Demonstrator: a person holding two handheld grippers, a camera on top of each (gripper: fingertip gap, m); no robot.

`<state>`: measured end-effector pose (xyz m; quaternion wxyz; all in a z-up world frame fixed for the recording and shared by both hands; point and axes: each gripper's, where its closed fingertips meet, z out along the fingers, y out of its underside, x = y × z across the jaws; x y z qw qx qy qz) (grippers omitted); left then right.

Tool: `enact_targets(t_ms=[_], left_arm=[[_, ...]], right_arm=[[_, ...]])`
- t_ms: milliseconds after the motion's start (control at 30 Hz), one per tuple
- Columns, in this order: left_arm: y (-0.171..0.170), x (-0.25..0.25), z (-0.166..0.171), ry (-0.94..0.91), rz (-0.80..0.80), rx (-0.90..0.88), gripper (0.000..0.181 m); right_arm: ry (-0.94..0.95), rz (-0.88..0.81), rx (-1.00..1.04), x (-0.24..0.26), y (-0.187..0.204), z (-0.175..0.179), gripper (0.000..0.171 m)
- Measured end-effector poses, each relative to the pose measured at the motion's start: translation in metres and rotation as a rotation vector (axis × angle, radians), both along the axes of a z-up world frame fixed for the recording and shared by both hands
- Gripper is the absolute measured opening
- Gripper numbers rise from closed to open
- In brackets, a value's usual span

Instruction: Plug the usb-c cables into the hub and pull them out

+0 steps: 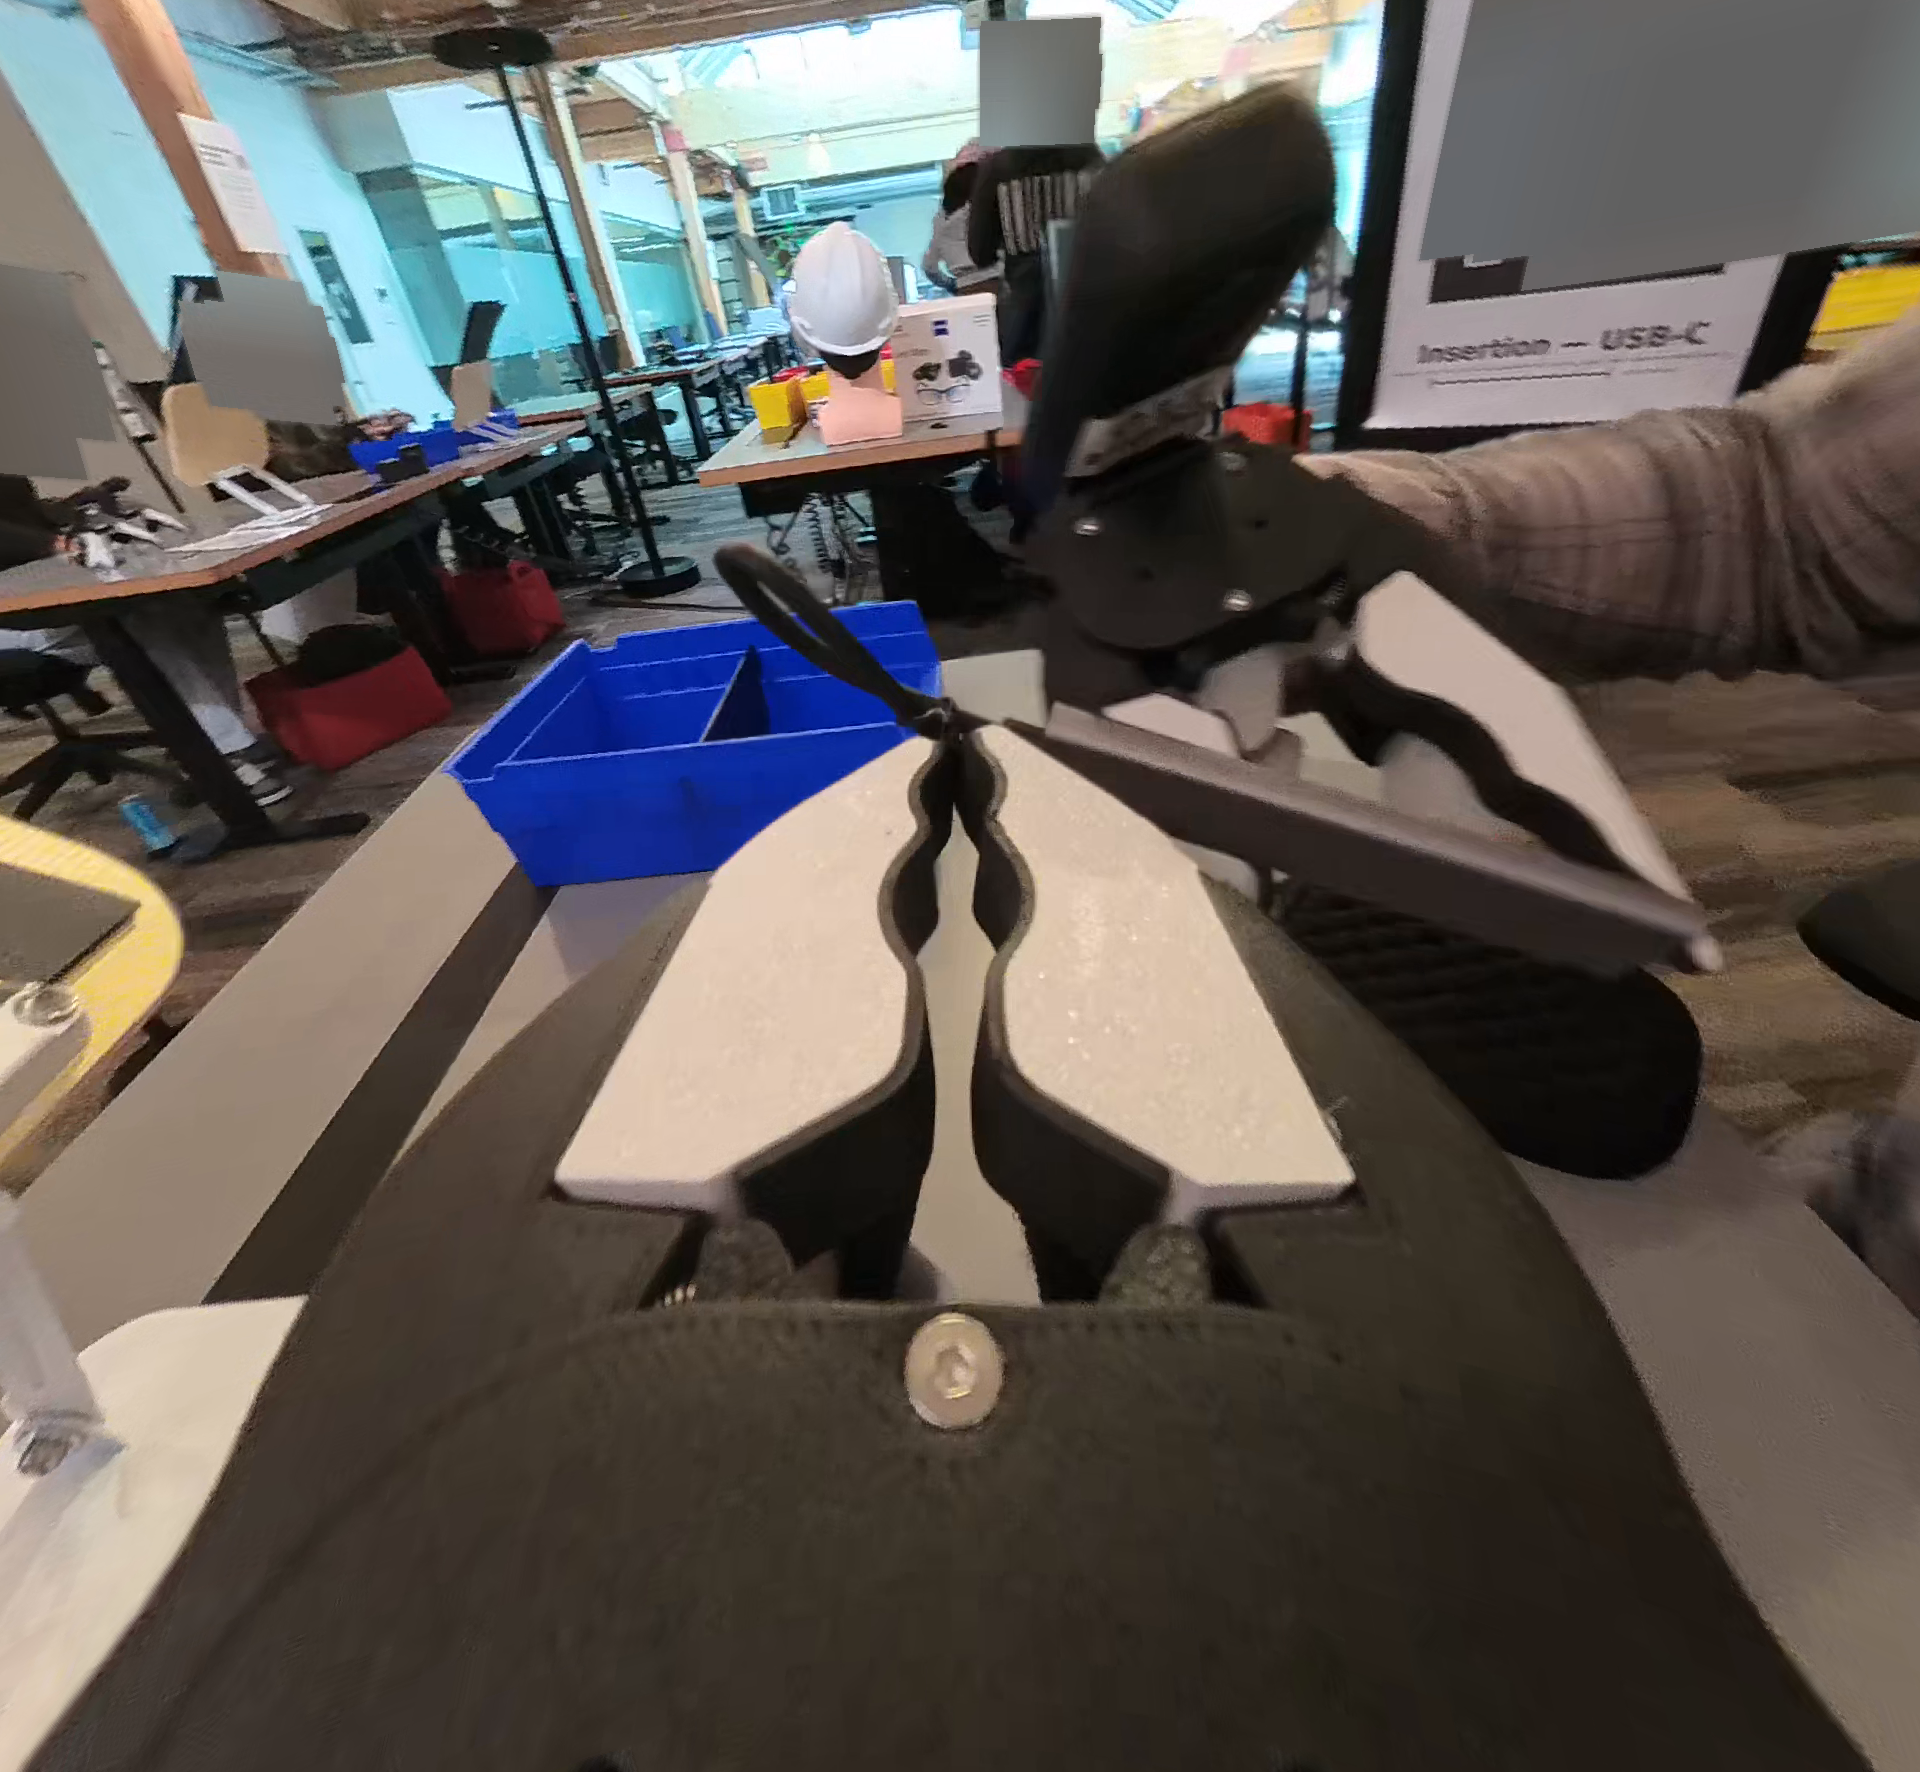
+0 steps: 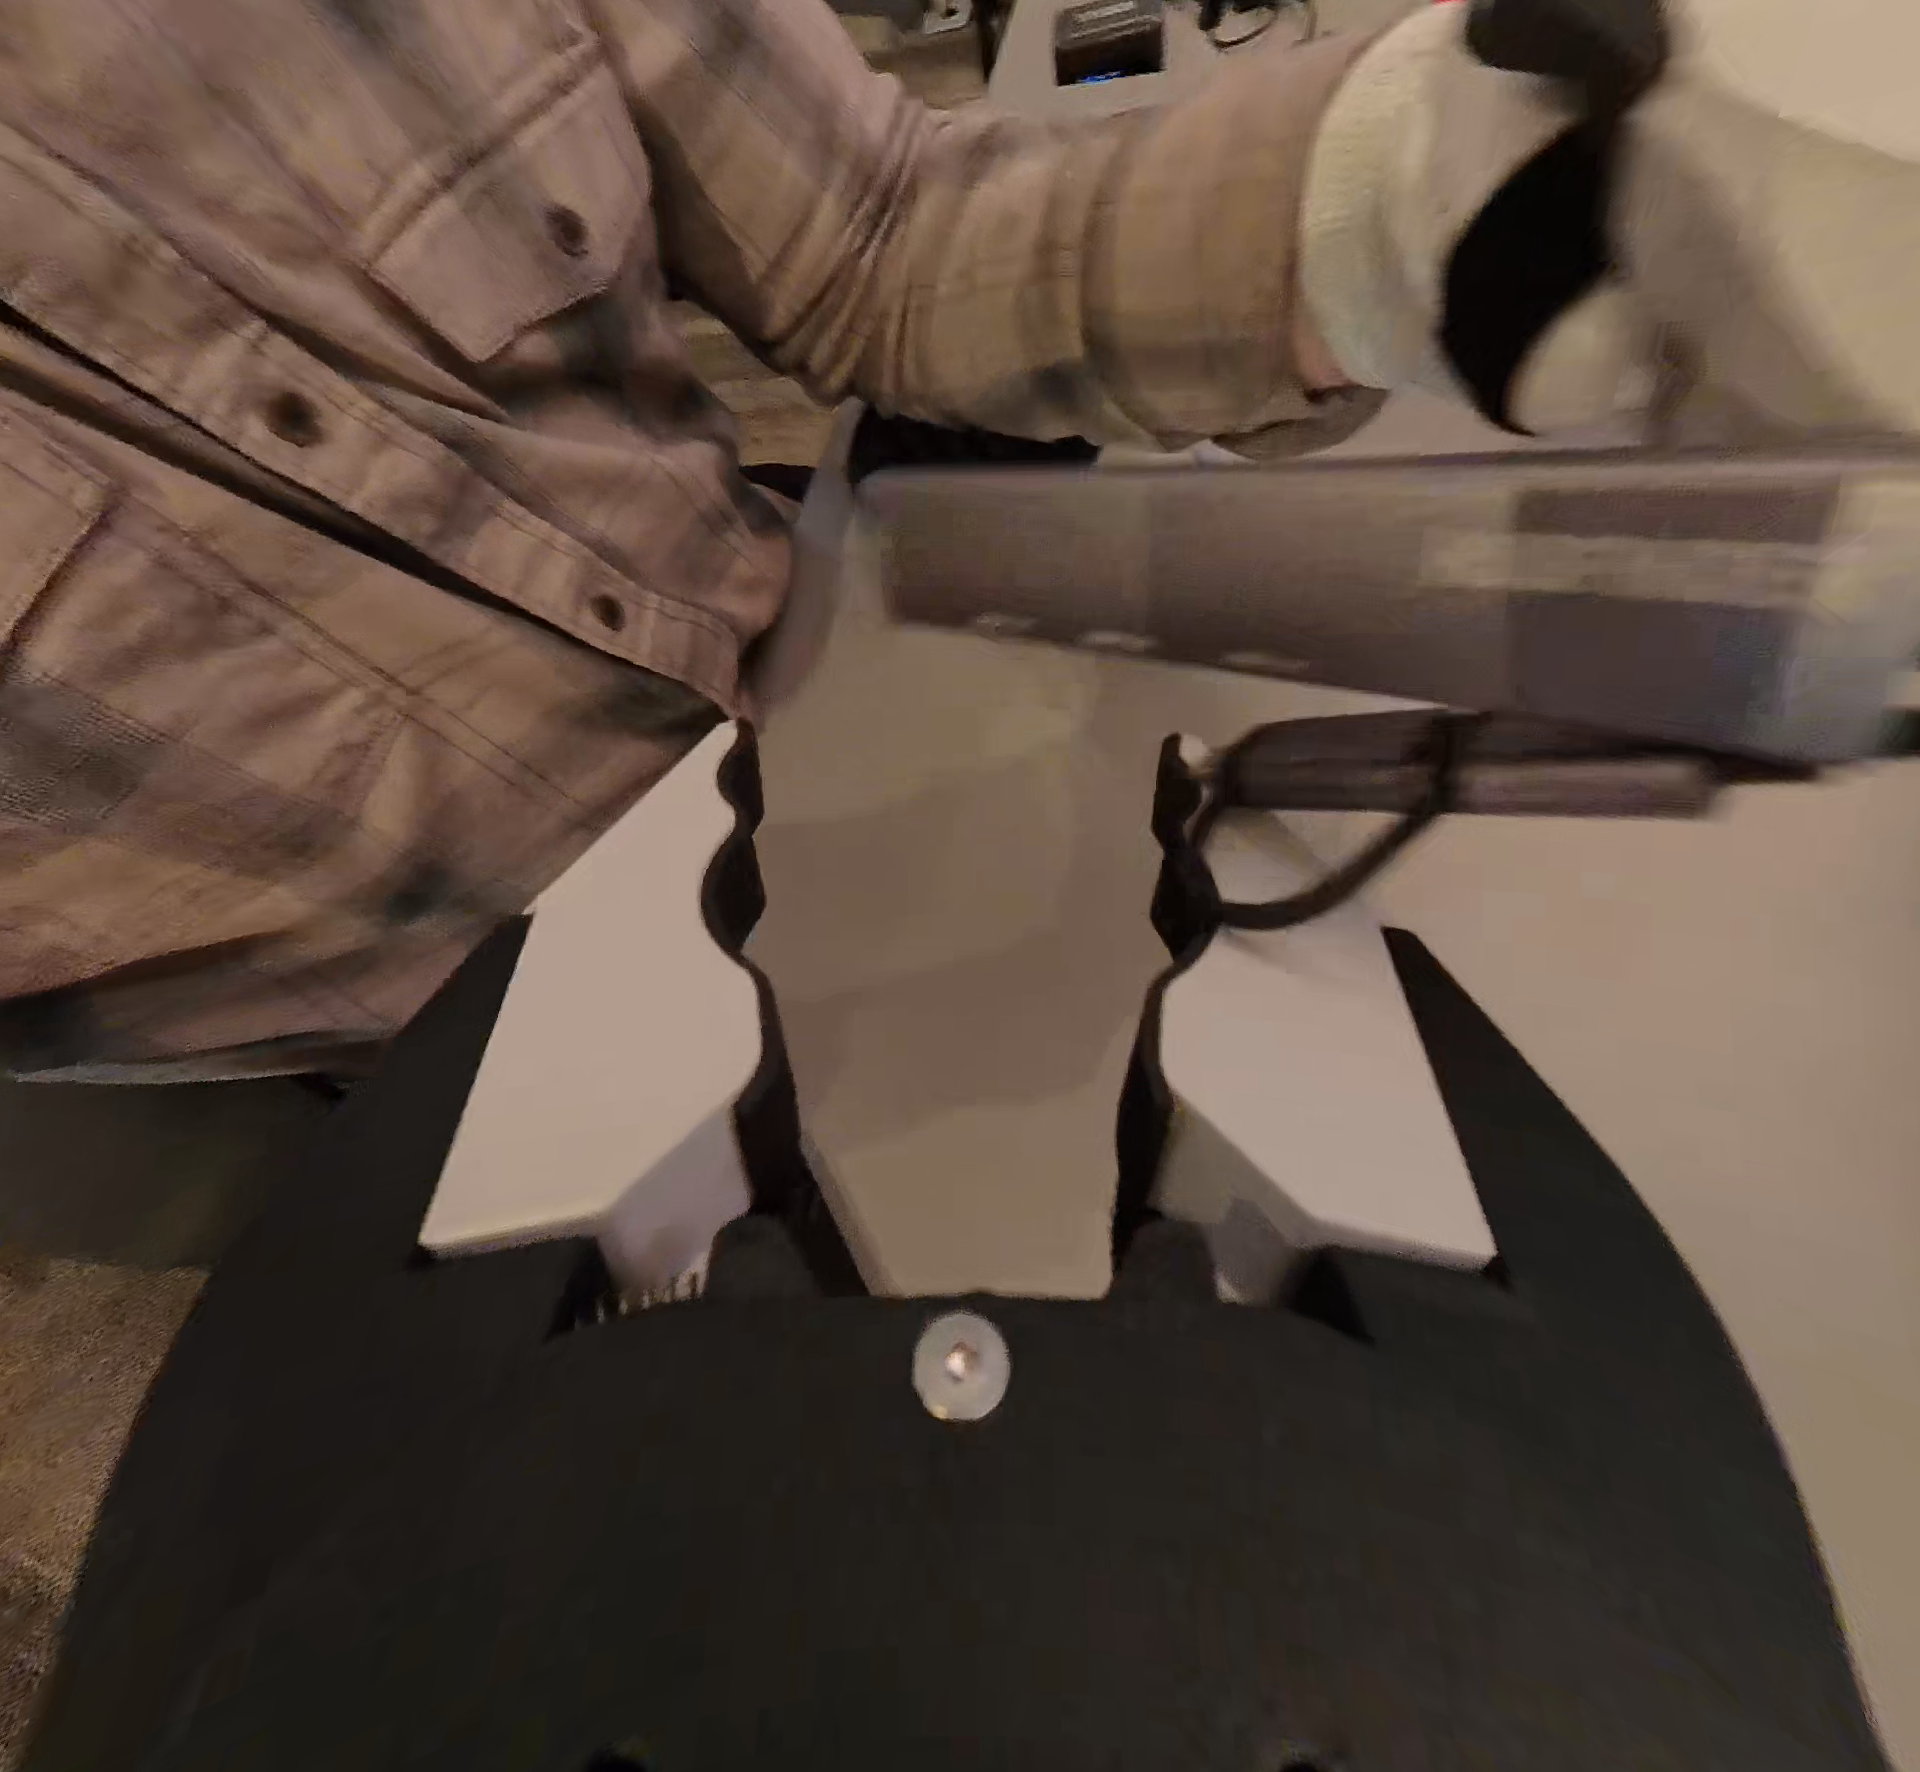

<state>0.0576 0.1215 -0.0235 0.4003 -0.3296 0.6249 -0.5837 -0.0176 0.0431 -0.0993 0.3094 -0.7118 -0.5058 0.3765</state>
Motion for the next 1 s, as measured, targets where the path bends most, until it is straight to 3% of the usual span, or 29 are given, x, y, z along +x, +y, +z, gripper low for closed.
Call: enact_targets(t_ms=[67,267,500,633,800,1000], left_arm=[[0.009,0.003,-0.003,0.004,0.04,0.004,0.002],[0.009,0.009,-0.011,0.033,0.084,0.059,0.002],[-0.003,0.016,-0.029,0.098,0.09,0.163,0.002],[-0.012,0.02,-0.042,0.14,0.069,0.207,0.002],[-0.029,0.019,-0.061,0.219,-0.003,0.283,0.0],[-0.039,0.014,-0.064,0.228,-0.083,0.259,0.002]], right_arm=[[0.013,0.013,0.019,-0.012,-0.004,0.002,0.081],[0.022,0.006,0.146,-0.032,0.001,0.023,0.077],[0.009,-0.038,0.279,-0.045,0.016,0.05,0.095],[-0.123,-0.11,0.327,-0.029,0.037,0.051,0.103],[-0.208,-0.133,0.305,-0.004,0.046,0.043,0.093],[-0.107,-0.119,0.286,0.001,0.04,0.059,0.102]])
